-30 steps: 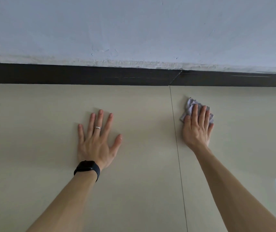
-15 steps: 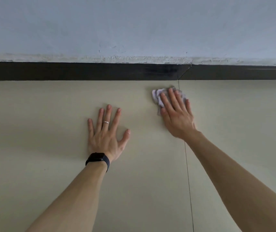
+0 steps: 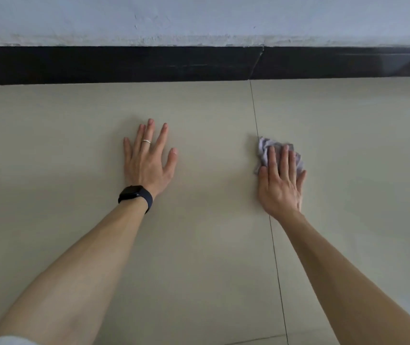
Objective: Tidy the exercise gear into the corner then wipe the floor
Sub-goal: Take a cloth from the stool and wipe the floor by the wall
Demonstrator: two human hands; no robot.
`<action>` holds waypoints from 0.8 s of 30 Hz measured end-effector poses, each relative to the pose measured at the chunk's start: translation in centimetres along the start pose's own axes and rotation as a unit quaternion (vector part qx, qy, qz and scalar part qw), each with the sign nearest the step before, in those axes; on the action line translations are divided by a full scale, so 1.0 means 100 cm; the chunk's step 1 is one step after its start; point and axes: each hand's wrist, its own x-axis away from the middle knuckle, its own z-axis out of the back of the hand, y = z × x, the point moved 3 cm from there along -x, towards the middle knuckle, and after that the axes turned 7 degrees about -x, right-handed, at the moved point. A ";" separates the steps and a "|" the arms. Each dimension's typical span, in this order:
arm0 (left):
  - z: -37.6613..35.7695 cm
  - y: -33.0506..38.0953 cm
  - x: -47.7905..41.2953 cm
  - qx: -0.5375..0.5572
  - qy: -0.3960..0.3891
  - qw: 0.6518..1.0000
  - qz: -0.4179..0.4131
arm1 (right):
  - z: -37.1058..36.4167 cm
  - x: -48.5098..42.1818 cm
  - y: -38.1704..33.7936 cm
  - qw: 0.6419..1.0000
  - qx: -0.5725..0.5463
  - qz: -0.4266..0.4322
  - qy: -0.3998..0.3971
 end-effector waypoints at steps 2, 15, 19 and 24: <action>0.001 0.002 0.027 0.018 0.017 0.999 0.027 | -0.012 0.032 -0.005 1.000 -0.014 0.004 0.014; -0.022 0.002 0.195 -0.050 -0.079 0.993 0.075 | -0.026 0.147 0.061 0.993 -0.061 -0.090 0.043; -0.023 0.001 0.195 -0.043 -0.078 0.993 0.075 | -0.076 0.248 0.016 0.994 0.018 0.109 -0.023; -0.023 -0.002 0.196 -0.036 -0.069 0.995 0.070 | -0.084 0.272 0.022 0.920 0.114 0.363 -0.092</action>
